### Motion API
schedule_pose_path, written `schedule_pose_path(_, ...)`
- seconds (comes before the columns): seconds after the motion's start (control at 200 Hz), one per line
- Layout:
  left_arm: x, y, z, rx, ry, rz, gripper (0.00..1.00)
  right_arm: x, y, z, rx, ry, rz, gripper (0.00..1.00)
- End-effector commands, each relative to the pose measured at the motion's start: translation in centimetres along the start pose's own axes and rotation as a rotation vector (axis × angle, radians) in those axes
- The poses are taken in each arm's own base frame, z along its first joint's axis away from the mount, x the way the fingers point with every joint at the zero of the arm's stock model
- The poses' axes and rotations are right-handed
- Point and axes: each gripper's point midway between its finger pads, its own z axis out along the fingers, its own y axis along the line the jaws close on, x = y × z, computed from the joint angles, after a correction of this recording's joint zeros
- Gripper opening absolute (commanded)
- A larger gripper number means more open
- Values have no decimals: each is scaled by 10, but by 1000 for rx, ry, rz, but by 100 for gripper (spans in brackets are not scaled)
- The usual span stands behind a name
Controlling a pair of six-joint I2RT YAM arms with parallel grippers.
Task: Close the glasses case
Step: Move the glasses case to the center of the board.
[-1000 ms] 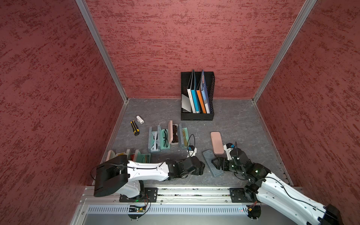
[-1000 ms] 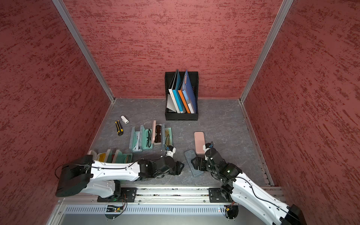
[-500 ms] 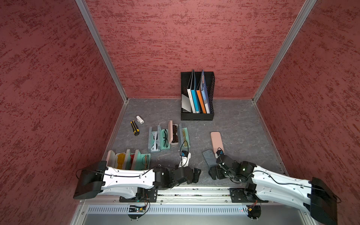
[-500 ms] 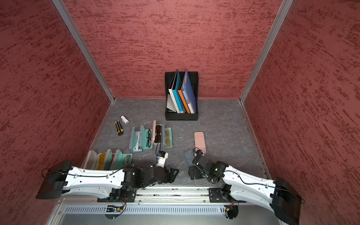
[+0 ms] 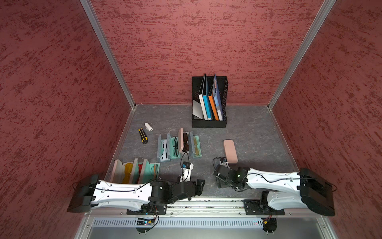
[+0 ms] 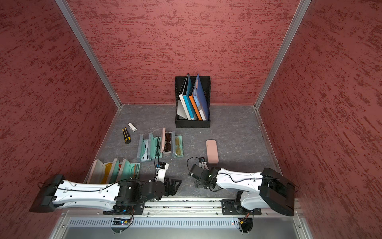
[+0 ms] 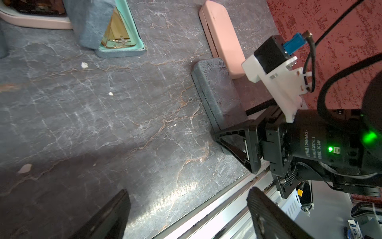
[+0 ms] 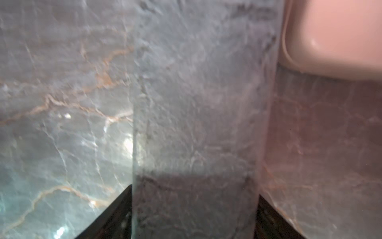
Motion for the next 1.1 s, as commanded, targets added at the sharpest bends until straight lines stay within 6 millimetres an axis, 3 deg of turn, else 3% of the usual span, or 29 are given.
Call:
schedule_pose_path(0.0,1,13,-3,-30,-15,6,90,-43,17,-9,1,-119,34,74)
schedule_pose_path(0.095,1,16,-5,-31,-16,4,90,-63,21,-3,-1,-123,53,70)
schedule_pose_path(0.14,1,18,-6,-30,-18,3,90,-68,19,8,17,-104,54,69)
schedule_pose_path(0.341,1,21,-11,-31,-21,2,90,-98,4,39,68,-69,87,67)
schedule_pose_path(0.456,0,24,-13,-36,-21,3,90,-112,-8,44,106,-68,106,66)
schedule_pose_path(0.681,1,29,-16,-43,-23,6,89,-124,-37,31,182,-101,129,66)
schedule_pose_path(0.761,1,29,-16,-43,-23,4,89,-125,-39,28,185,-99,124,72)
schedule_pose_path(0.872,-2,37,-18,-77,-37,-15,90,-130,-30,19,118,-128,140,85)
schedule_pose_path(0.937,-6,39,-20,-89,-45,-28,92,-137,-21,2,39,-180,161,91)
schedule_pose_path(1.092,-18,51,-24,-132,-56,-86,93,-150,16,-43,-218,-279,168,94)
